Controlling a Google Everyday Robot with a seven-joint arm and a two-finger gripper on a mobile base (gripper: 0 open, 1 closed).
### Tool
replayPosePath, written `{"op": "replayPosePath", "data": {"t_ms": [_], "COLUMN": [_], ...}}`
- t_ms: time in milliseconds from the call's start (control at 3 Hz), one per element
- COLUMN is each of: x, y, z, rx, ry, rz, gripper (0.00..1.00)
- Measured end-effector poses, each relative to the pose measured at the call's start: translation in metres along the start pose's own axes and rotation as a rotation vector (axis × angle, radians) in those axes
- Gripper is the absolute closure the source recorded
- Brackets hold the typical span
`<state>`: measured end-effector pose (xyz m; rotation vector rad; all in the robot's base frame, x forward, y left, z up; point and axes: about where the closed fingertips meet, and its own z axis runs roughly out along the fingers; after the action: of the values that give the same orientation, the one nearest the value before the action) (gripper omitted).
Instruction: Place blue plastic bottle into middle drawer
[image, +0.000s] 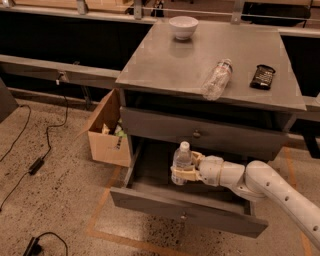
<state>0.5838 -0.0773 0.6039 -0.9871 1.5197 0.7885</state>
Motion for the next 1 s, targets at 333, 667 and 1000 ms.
{"op": "replayPosePath", "data": {"t_ms": [333, 667, 1000], "x": [0.004, 0.027, 0.049], "y": [0.002, 0.0, -0.005], "z": [0.003, 0.004, 0.01], "rx": [0.002, 0.002, -0.023], "ry": [0.007, 0.019, 0.027], "rz": [0.0, -0.015, -0.036], "gripper": [1.0, 1.0, 1.0]}}
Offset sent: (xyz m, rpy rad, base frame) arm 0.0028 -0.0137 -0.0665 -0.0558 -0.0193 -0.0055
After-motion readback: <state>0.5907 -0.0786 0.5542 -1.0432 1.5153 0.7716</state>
